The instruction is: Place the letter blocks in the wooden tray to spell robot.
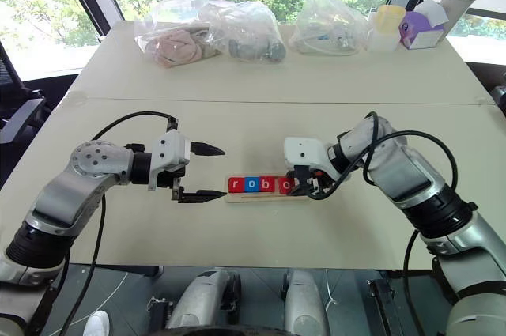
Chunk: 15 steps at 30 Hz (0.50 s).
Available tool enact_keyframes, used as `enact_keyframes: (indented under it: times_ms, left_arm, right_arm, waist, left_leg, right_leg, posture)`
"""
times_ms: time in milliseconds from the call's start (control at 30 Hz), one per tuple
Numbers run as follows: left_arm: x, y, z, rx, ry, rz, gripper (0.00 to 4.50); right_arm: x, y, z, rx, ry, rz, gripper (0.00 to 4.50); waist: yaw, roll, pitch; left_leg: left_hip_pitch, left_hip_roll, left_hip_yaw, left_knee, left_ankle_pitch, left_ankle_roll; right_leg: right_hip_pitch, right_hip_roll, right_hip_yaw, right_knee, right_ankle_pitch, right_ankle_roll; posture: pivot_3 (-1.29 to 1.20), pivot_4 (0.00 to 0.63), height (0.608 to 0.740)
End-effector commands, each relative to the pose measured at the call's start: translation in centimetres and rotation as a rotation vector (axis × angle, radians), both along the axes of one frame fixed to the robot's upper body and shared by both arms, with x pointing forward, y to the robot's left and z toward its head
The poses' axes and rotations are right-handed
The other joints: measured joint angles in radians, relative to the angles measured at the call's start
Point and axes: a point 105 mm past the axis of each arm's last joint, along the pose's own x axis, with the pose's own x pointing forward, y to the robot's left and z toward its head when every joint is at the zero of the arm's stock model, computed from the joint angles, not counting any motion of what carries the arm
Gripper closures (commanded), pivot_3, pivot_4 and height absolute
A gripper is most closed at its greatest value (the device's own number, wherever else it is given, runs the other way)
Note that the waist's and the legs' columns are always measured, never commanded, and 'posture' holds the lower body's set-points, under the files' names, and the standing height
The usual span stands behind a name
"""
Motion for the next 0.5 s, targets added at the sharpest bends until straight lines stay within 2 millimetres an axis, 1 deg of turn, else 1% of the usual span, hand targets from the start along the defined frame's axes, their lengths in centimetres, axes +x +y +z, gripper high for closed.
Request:
enact_keyframes:
  times_ms: [33, 233, 500]
  left_arm:
    - [-0.68, -0.07, 0.91, -0.001, -0.028, -0.031, 0.0]
    - [-0.81, 0.13, 0.89, 0.032, -0.038, -0.04, 0.0]
    - [-0.69, 0.12, 0.95, 0.039, -0.045, -0.037, 0.0]
  right_arm:
    - [0.92, 0.37, 0.6, -0.001, -0.045, -0.017, 3.39]
    - [1.65, 0.49, 0.1, -0.018, -0.052, -0.036, 3.39]
    - [1.62, 0.27, -0.18, -0.038, -0.047, -0.035, 3.39]
  waist:
    - [0.0, 0.0, 0.0]
    - [0.001, 0.0, 0.0]
    - [0.0, 0.0, 0.0]
  left_leg:
    - [0.0, 0.0, 0.0, 0.0, 0.0, 0.0]
    - [0.0, 0.0, 0.0, 0.0, 0.0, 0.0]
    - [0.0, 0.0, 0.0, 0.0, 0.0, 0.0]
  right_leg:
    - [0.0, 0.0, 0.0, 0.0, 0.0, 0.0]
    - [0.0, 0.0, 0.0, 0.0, 0.0, 0.0]
    - [0.0, 0.0, 0.0, 0.001, 0.0, 0.001]
  posture:
    - [0.0, 0.15, 0.74]
    - [0.0, 0.15, 0.74]
    - [0.0, 0.15, 0.74]
